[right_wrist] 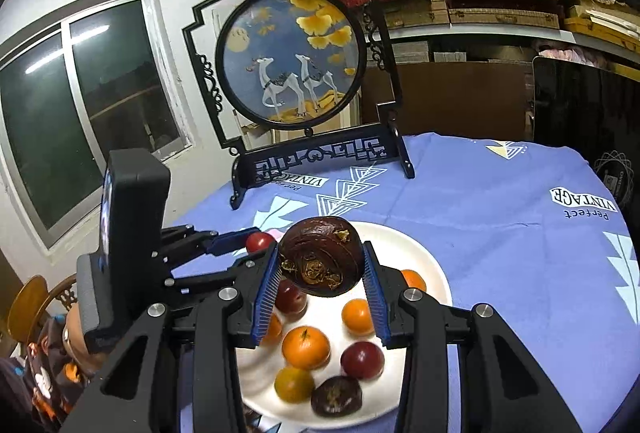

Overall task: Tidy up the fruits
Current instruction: 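Carry the mangosteen and tomato over the white plate, then open both grippers to drop the fruits onto the plate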

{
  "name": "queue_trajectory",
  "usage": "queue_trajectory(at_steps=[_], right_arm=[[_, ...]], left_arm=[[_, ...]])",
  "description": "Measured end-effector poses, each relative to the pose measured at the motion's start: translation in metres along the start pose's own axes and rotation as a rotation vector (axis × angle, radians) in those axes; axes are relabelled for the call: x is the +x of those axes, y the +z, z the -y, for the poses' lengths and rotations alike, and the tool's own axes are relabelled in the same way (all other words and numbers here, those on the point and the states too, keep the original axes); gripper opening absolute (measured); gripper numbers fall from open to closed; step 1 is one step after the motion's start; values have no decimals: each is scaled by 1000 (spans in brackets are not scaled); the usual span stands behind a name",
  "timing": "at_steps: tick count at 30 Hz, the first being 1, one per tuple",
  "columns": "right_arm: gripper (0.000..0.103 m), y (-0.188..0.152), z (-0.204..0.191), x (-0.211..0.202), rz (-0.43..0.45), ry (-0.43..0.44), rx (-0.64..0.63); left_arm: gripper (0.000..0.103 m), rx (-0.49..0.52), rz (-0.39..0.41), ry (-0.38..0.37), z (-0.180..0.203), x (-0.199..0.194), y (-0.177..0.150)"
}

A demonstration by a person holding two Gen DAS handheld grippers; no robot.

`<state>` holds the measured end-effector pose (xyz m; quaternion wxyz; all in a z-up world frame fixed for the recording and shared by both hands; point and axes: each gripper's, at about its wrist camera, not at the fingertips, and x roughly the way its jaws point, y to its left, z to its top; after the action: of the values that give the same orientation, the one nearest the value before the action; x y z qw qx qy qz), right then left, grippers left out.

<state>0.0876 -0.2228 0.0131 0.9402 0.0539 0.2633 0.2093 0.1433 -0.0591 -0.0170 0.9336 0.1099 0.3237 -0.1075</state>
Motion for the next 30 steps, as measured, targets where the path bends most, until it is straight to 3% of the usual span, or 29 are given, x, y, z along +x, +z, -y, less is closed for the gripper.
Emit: queue_trajectory(at_steps=[9, 17, 18, 19, 20, 22, 30], right_arm=[[40, -3, 4, 31, -48, -12, 4], [41, -14, 12, 52, -75, -28, 39], [44, -15, 14, 53, -71, -37, 44], [60, -16, 15, 53, -66, -43, 47], [67, -17, 18, 52, -55, -59, 52], [67, -18, 20, 49, -50, -66, 50], [68, -17, 18, 45, -49, -45, 59]], left_arm=[[31, -26, -12, 5, -12, 13, -4], [32, 27, -20, -4, 2, 21, -8], [35, 30, -21, -2, 2, 22, -9], [40, 32, -21, 3, 2, 23, -9], [48, 29, -14, 10, 2, 22, -10], [56, 20, 2, 24, -1, 19, -9], [67, 5, 30, 38, -8, 9, -7]])
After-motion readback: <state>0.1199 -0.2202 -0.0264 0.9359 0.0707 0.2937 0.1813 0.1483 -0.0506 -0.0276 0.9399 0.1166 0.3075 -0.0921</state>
